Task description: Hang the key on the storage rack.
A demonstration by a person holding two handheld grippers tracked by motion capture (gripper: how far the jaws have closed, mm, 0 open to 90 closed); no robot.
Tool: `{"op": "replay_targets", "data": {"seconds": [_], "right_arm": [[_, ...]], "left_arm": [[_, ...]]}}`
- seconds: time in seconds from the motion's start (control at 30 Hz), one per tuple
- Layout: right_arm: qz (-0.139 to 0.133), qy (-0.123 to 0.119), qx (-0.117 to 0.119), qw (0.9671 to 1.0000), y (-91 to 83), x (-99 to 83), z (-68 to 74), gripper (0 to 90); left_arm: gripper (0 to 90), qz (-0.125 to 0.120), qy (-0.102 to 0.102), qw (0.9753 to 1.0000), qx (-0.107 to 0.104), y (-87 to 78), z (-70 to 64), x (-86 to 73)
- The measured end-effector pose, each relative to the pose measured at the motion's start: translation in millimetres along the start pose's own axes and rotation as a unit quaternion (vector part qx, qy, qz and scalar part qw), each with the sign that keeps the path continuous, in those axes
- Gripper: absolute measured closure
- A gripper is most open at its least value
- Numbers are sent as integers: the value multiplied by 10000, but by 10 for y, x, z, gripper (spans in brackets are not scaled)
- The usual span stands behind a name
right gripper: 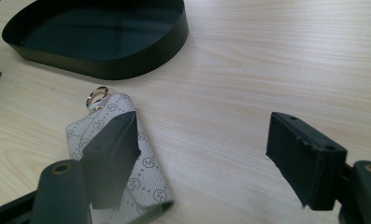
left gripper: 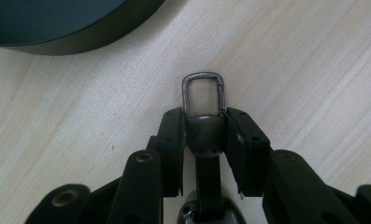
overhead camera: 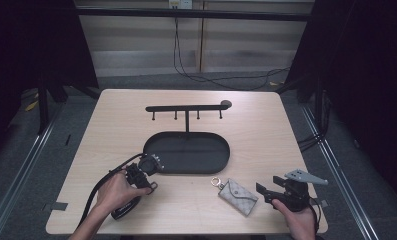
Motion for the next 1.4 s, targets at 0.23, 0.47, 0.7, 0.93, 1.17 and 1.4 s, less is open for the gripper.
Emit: {"op": "replay_targets", "data": {"seconds": [0.23,0.47,0.7,0.93,1.17,1.4], "right_arm": [[-15,-12,19,10000,-5,-3,1,253],[7,-33,44,10000,-3,-1,9,253],[15,-34,60,10000,-2,0,12,252],[8,-34,52,10000,-3,1,12,253],[3,-20,39,10000,-2,2,10,253],[6,5,3,10000,8,3,0,252]], "left_arm": [[701,320,13,9995,67,6,-24,66],[703,248,-95,9996,40,9,-15,65],[703,262,-97,9996,15,4,-9,66],[704,218,-180,9996,-62,-3,18,67],[704,244,-111,9994,-211,-43,5,63],[704,41,-311,9993,-200,-171,65,30]]}}
Point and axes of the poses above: each handheld gripper's, and its own axes: y roughly forward along the jaws, x roughly out of its top, z roughly to its left, the point moved 2 cm from there along y, roughly forward along the jaws, and after that the axes turned 11 degrees about -x, right-handed, at the moved point
